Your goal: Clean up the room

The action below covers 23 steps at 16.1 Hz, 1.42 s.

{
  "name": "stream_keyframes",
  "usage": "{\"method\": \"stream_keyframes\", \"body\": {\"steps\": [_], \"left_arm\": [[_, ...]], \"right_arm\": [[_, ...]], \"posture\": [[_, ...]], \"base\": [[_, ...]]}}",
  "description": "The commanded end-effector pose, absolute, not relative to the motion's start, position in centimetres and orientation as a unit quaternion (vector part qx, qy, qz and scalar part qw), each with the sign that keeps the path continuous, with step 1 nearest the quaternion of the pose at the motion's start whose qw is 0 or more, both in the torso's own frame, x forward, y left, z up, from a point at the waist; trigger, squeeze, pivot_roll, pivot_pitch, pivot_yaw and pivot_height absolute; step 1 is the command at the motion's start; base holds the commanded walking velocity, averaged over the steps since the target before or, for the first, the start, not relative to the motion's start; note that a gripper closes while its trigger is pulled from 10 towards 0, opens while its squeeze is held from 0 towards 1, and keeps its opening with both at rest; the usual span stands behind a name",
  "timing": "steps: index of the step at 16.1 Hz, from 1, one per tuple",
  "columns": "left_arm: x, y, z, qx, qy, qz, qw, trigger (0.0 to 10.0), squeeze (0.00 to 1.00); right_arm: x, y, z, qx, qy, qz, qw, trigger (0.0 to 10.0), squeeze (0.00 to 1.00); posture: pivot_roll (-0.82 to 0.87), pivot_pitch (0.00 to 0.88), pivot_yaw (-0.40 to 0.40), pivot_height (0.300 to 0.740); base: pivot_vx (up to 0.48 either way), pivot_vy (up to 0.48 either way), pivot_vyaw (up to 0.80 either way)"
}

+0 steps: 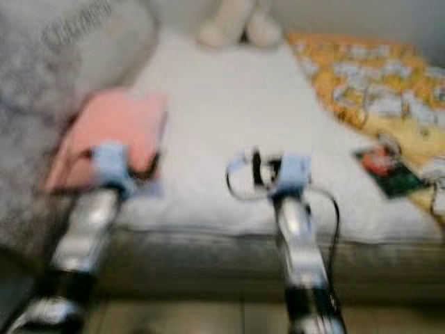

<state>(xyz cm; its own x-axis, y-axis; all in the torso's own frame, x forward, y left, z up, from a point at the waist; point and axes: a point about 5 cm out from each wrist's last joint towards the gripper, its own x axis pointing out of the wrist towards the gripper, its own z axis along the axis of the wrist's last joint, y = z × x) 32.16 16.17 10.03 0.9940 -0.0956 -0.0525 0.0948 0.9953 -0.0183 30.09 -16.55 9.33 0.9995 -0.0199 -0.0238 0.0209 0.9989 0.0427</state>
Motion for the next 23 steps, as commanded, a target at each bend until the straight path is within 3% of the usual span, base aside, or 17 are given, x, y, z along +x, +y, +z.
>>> {"method": "stream_keyframes", "body": {"steps": [1,4,11,23], "left_arm": [[32.2,15.0,10.0,-0.012,0.022,-0.062,0.998,10.0,0.0],[31.6,16.2,9.5,0.0,0.023,-0.047,0.999,10.0,0.0],[32.1,14.0,10.6,0.004,-0.009,-0.07,0.998,10.0,0.0],[31.7,13.3,10.8,0.005,-0.02,-0.09,0.996,10.0,0.0]], "right_arm": [[29.9,-17.8,9.3,0.018,0.008,-0.03,0.999,10.0,0.0],[29.4,-18.9,8.8,0.02,0.01,-0.035,0.999,10.0,0.0],[31.1,-17.3,10.1,0.01,-0.014,0.009,1.0,10.0,0.0],[30.8,-17.1,9.1,0.014,0.003,0.007,1.0,10.0,0.0]], "posture": [[-0.01,0.0,-0.004,0.74],[0.0,0.0,0.002,0.74],[0.0,0.0,-0.007,0.74],[0.0,0.0,0.006,0.74]], "base": [[0.345,-0.33,0.0],[0.34,-0.335,0.0],[0.324,-0.35,0.0],[0.313,-0.361,0.0]]}}
